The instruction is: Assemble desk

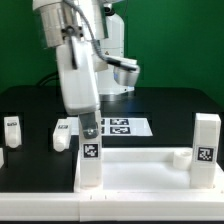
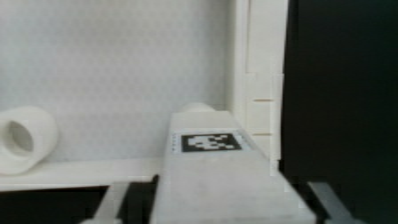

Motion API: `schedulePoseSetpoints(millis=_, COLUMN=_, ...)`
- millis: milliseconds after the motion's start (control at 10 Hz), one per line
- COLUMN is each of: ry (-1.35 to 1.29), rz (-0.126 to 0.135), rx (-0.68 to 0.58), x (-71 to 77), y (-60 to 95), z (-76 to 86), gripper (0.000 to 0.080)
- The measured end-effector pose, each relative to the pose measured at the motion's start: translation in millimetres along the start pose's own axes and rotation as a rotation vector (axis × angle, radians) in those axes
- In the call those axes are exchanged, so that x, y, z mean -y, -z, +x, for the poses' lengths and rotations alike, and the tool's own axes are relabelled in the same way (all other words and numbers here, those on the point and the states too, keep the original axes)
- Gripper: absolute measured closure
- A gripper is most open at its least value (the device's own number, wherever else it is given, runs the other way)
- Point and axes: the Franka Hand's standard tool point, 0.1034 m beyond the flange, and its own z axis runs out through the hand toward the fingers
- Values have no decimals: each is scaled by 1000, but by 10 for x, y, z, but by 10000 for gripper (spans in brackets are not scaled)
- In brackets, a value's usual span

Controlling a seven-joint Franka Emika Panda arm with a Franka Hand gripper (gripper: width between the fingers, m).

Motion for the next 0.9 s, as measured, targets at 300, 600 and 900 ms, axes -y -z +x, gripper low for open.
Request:
schedulePoseSetpoints(millis=300, ry=158, rz=-6, rx=-6, x=-8, y=-4, z=17, gripper=440)
schedulePoseSetpoints(millis=600, ry=609, rz=-25, rx=-6, x=12, y=21, z=12, gripper=179)
schedulePoseSetpoints(millis=900, ry=814, rz=-27, rx=-5, x=6, y=19, z=29, gripper=151)
